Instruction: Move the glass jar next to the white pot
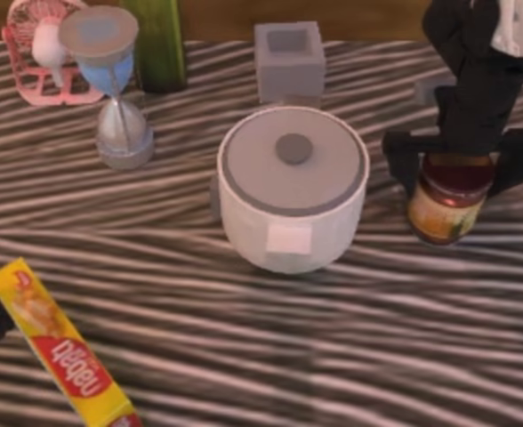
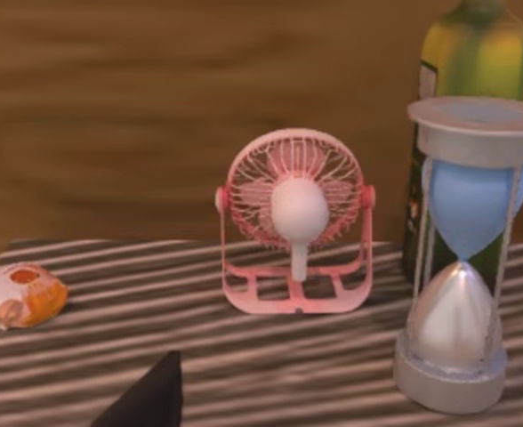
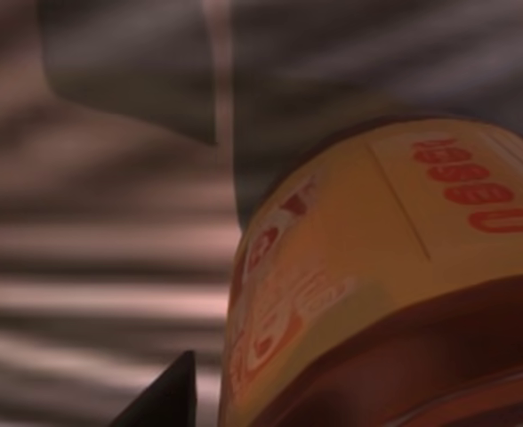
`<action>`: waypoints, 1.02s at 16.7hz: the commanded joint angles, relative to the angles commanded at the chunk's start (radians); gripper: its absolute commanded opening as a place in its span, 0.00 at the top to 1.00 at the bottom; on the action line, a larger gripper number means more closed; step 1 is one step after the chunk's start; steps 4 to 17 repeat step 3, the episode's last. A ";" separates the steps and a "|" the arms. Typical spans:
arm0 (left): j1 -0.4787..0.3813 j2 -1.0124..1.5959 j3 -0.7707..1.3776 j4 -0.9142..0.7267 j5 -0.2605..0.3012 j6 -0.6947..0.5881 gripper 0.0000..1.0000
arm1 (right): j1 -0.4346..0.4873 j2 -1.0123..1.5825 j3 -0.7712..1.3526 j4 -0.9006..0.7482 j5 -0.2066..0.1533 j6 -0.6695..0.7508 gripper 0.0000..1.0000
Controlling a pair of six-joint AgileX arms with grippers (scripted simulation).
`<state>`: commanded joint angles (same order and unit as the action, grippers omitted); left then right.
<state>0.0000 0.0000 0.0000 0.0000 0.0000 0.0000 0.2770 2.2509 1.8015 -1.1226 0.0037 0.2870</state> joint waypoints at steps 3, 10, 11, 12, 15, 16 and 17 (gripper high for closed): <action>0.000 0.000 0.000 0.000 0.000 0.000 0.00 | 0.000 0.000 0.000 0.000 0.000 0.000 0.00; 0.000 0.000 0.000 0.000 0.000 0.000 0.00 | 0.000 0.000 0.000 0.000 0.000 0.000 0.00; 0.000 0.000 0.000 0.000 0.000 0.000 0.00 | 0.000 0.000 0.000 0.000 0.000 0.000 0.00; 0.000 0.000 0.000 0.000 0.000 0.000 0.00 | 0.000 0.000 0.000 0.000 0.000 0.000 0.00; 0.000 0.000 0.000 0.000 0.000 0.000 0.00 | 0.000 0.000 0.000 0.000 0.000 0.000 0.00; 0.000 0.000 0.000 0.000 0.000 0.000 0.00 | 0.000 0.000 0.000 0.000 0.000 0.000 0.00; 0.000 0.000 0.000 0.000 0.000 0.000 0.00 | 0.000 0.000 0.000 0.000 0.000 0.000 0.00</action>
